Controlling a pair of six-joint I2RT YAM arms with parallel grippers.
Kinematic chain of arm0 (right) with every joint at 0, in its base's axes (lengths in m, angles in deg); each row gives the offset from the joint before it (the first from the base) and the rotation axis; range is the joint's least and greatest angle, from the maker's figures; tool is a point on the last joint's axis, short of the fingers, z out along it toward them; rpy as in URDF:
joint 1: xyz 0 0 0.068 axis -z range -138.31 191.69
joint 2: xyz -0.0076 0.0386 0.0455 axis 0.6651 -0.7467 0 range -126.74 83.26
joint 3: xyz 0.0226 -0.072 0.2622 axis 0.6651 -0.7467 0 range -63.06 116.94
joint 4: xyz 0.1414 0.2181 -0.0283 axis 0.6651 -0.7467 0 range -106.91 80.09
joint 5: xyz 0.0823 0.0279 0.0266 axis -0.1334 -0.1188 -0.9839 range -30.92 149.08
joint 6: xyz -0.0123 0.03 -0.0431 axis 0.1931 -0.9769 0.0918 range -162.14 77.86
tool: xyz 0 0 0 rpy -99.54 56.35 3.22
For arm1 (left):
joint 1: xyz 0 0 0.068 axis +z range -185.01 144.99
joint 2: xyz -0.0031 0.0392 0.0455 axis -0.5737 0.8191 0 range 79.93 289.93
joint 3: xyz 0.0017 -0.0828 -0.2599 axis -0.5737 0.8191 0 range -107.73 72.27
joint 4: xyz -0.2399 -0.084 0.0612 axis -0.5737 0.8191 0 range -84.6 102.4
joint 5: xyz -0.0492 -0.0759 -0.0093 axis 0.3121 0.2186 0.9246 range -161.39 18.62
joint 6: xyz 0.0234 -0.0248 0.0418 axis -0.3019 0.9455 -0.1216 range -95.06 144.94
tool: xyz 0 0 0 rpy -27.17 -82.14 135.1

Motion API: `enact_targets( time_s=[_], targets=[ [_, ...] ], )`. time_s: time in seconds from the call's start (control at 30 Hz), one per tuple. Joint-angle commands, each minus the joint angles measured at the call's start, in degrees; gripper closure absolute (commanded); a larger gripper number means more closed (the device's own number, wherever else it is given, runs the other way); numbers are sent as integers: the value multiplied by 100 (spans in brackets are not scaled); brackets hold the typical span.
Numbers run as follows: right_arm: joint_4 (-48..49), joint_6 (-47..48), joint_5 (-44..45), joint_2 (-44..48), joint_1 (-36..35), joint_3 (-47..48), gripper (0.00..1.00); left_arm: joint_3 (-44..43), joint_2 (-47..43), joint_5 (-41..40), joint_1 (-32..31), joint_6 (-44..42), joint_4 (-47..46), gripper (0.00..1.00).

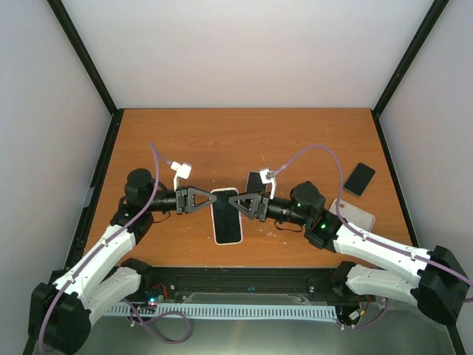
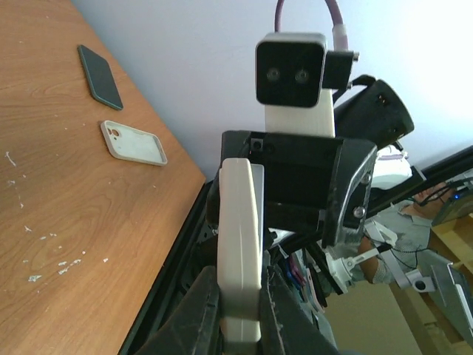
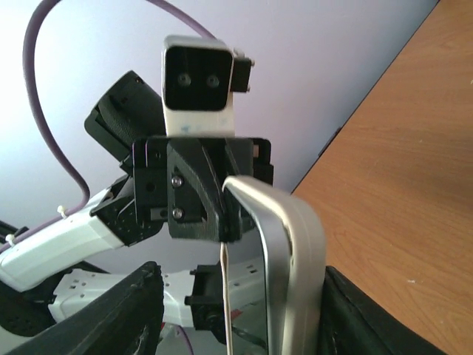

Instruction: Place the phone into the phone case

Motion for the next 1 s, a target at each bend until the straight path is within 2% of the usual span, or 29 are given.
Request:
enact_targets(
  time_s=[0.0,0.07,0.2,0.27,0.37,0.43,0.53,0.63,0.67,0.83,0.9,0.97],
  targets=[
    [-269,63,363,109,5,389,45,-447,26,471,24,-475,132,100],
    [-316,103,365,84,5,453,46,-506,53,507,24,-638,287,100],
    [-347,181,277,35,7,570,57,-574,150,602,22,-848,507,100],
    [-349,232,270,27,5,604,66,-638,216,448,24,-999,782,100],
    [-490,455,350,85,5,632,87,-833,351,-8,24,-1356,1455,100],
    [-575,697,557,203,5,582,95,-882,444,-109,24,-1428,1615,100],
    [-734,886,874,360,5,489,97,-887,565,-184,24,-1483,1708,100],
    [-875,985,827,324,5,527,97,-880,674,-87,25,-1477,1681,100],
    [-873,987,770,307,5,509,95,-866,704,-47,24,-1451,1653,100],
    [-881,654,601,358,5,96,56,-851,711,74,24,-1183,1306,100],
    [-768,479,559,443,5,-177,44,-838,680,92,24,-1024,1101,100],
    [-686,316,426,492,5,-351,37,-840,693,162,24,-878,889,100]
  ],
)
